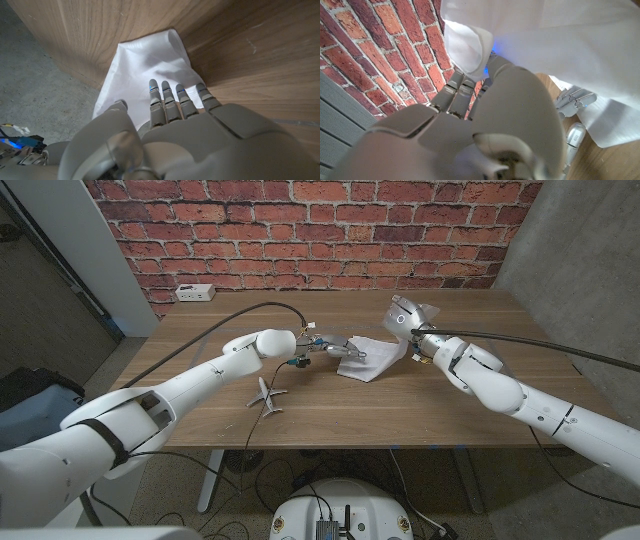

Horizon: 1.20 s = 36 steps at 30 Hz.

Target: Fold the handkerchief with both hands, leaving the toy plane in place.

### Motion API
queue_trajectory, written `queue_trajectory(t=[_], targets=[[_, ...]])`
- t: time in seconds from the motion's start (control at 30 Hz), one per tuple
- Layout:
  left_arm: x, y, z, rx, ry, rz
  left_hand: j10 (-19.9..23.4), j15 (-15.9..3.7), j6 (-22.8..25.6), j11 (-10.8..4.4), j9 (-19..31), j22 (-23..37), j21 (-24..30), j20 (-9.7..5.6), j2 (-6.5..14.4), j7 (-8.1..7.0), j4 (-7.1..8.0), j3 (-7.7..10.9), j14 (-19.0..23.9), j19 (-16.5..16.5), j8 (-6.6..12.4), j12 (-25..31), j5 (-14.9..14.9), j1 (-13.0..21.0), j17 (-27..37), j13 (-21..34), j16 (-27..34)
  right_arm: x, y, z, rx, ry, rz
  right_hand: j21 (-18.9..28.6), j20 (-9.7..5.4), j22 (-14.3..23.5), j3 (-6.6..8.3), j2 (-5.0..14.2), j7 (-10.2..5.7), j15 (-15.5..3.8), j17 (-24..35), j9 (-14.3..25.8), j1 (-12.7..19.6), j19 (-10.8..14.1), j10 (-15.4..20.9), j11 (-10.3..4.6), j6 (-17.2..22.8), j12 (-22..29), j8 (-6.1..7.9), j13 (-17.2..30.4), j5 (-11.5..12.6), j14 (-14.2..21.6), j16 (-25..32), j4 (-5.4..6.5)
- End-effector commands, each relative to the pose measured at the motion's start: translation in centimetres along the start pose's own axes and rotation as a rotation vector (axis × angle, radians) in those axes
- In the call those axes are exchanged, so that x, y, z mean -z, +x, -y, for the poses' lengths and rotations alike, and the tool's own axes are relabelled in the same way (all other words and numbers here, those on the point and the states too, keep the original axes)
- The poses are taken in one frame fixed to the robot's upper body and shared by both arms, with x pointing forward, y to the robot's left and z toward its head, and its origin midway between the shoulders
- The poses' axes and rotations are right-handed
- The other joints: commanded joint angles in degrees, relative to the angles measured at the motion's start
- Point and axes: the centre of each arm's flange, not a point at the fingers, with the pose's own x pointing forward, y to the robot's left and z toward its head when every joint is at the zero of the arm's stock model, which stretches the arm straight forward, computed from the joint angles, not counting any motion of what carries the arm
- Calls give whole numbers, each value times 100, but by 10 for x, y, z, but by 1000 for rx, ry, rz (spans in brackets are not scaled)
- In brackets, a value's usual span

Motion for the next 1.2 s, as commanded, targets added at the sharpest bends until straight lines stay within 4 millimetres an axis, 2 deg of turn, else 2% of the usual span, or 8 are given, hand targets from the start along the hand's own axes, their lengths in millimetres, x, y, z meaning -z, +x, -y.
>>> queue_trajectory(t=[0.03, 0.5, 0.53, 0.83, 0.93, 1.03, 1.07, 1.2], targets=[[-1, 0, 2, 2, -10, -3, 57, -4, 38, 12, 21, 24, 16, 55, -13, 23, 11, 1, 26, 85, -19, -26, 30, -71, 11, 12, -14, -4, 3, 8, 161, 0, -13, 28, -359, 3, -43, 69, 12, -876, -11, 6, -1, -43, 38, -12, 48, -24, 14, -5, 38, -27, -32, -17], [-2, -2, 2, -2, -17, -4, 54, 3, 24, 22, 21, 24, 11, 54, -12, 29, 12, 3, 17, 87, -28, -38, 32, -112, 12, 13, -22, -17, 13, 9, 192, 5, 78, 73, -361, -31, -80, 102, -13, -878, -70, -3, 18, -73, -11, -33, -36, -76, -33, -22, 48, -119, -156, -27], [-2, -2, 2, -2, -17, -4, 58, 4, 24, 17, 21, 24, 9, 55, -12, 30, 12, 3, 17, 85, -28, -37, 32, -115, 12, 13, -22, -18, 14, 9, 183, 6, 86, 95, -366, -50, -67, 120, -79, -880, -131, -17, 57, -90, -79, -48, -107, -129, -76, -43, 54, -210, -270, -48], [0, -2, 3, -1, -21, -7, 59, -2, 31, 34, 22, 25, 4, 54, -7, 39, 12, 8, 17, 84, -27, -45, 34, -146, 13, 13, -25, -23, 14, 8, 167, 24, 96, 179, -379, -127, -52, 120, -175, -878, -386, -80, 82, -143, -382, -138, -412, -358, -268, -105, 58, -412, -686, -52], [1, -2, 2, -1, -23, -8, 52, 6, 30, 25, 22, 25, 3, 54, -5, 41, 11, 10, 15, 85, -28, -50, 35, -154, 13, 14, -26, -25, 11, 8, 165, 24, 91, 240, -318, -170, -31, 106, -293, -865, -520, -108, 26, -143, -789, -185, -762, -621, -466, -168, 70, -488, -928, -31], [1, -1, 2, -1, -22, -8, 56, 10, 30, 27, 22, 25, 1, 57, -3, 37, 11, 12, 14, 84, -28, -51, 36, -162, 13, 14, -27, -27, 7, 8, 165, 32, 91, 315, -243, -210, 73, 13, -438, -847, -691, -128, -135, -141, -1559, -297, -1363, -1137, -765, -259, 111, -595, -1283, -28], [1, -1, 2, -1, -22, -8, 57, 11, 29, 22, 22, 25, 0, 55, -3, 37, 11, 12, 15, 83, -29, -51, 37, -166, 13, 14, -27, -28, 6, 8, 164, 34, 90, 336, -228, -219, 124, -27, -464, -840, -727, -135, -181, -142, -1803, -322, -1707, -1322, -874, -285, 123, -596, -1375, -34], [2, 0, 1, 2, -21, -8, 56, 6, 28, 19, 22, 25, -2, 55, -1, 40, 12, 14, 12, 82, -29, -54, 38, -176, 13, 14, -28, -29, 2, 9, 170, 50, 86, 378, -191, -234, 244, -156, -522, -829, -762, -149, -285, -101, -2752, -362, -2675, -1633, -929, -336, 167, -543, -1544, -37]])
